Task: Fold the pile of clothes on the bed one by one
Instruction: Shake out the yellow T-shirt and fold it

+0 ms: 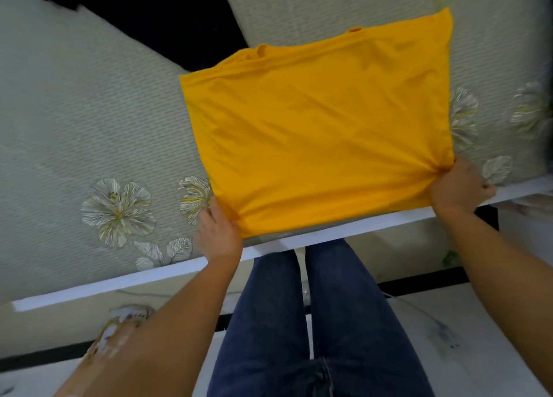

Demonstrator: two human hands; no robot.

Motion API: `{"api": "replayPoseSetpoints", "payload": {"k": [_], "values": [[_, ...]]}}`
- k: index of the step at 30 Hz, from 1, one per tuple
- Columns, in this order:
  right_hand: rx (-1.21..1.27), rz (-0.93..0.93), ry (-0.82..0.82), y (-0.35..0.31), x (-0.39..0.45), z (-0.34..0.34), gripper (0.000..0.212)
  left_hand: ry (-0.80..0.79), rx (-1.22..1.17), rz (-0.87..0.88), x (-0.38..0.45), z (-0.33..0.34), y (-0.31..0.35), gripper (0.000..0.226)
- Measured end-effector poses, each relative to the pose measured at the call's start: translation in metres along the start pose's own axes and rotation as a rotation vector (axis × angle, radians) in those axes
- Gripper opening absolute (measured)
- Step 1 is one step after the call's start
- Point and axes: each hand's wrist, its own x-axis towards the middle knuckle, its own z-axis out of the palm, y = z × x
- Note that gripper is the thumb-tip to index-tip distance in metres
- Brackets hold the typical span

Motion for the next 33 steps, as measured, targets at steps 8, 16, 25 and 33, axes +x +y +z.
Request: {"api": "replayPoseSetpoints", "payload": {"k": [8,16,25,33], "values": [[0.186,-0.001,-0.054,0.002,-0.001,-0.008,0.045,-0.033,0.094,0.601,0.02,-0.016,0.11,0.045],[0.355,-0.015,-0.222,0.019,0.026,-0.007,0.021,0.048,0.646,1.235,0.06,0.0,0.326,0.049],[0.483,-0.107,-0.396,0.035,0.045,-0.006,0.037,0.097,0.887,1.415,0.087,-0.009,0.412,0.05],[0.544,-0.439,-0.259,0.035,0.013,-0.042,0.043,0.04,0.929,1.481,0.113,-0.054,0.391,0.026]]}}
